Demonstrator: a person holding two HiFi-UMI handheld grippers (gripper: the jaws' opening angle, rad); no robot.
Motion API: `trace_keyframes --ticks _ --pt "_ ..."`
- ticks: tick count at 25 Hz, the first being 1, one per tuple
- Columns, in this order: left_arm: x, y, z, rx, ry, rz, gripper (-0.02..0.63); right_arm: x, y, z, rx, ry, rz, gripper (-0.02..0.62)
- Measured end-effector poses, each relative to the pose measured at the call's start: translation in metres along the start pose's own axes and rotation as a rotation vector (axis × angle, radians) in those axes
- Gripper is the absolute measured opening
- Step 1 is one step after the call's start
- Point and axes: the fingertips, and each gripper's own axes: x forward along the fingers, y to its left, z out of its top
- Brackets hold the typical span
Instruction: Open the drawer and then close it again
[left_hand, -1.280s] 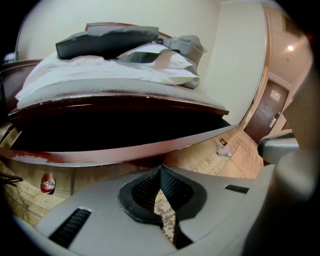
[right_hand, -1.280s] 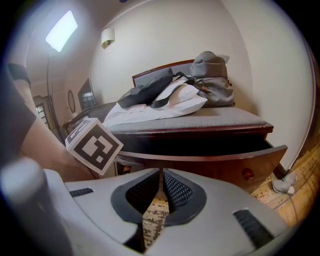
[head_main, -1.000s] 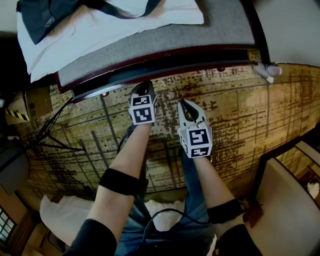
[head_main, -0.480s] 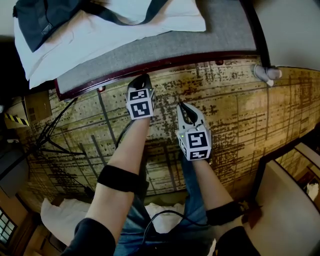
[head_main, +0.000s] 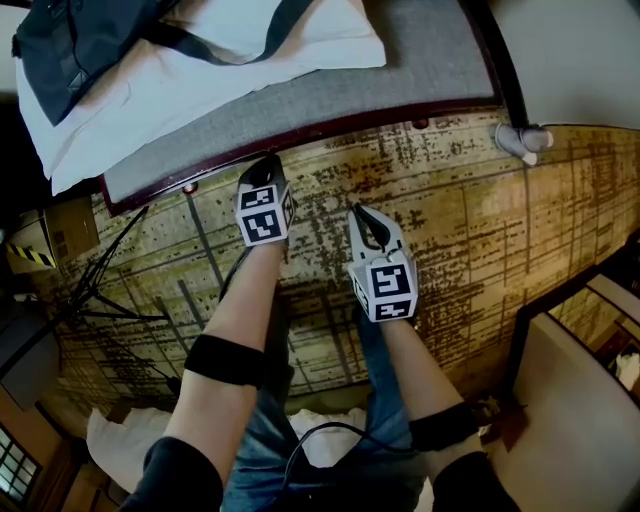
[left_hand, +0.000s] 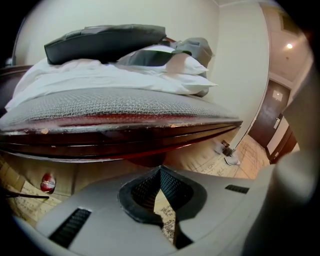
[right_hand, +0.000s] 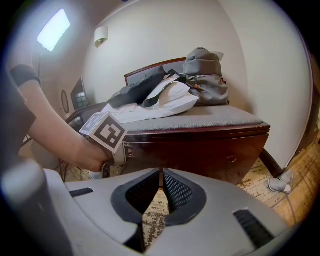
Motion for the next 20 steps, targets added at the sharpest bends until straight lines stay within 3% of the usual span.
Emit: trace_keyframes --ticks 6,11,15,20 --pt "-0.029 0.007 0.002 0.033 0.003 0.043 0.005 -0.023 0.0 0.001 0.013 0.018 -0.013 0.023" --pt "-0.1 -0.009 0.018 0.08 -0.014 -0.002 0.003 -0.062 0.01 0.033 0.015 0.011 -0.017 0.023" --pt "-0.179 -0.04 0.059 0.137 -0.058 -0.068 0.005 -0.109 0.016 0.08 0.007 -0.016 -0.026 0.023" --pt "-0.274 -0.08 0.138 0.177 -0.145 -0.125 0.003 -0.173 0.019 0.159 0.001 -0.086 -0.039 0.023"
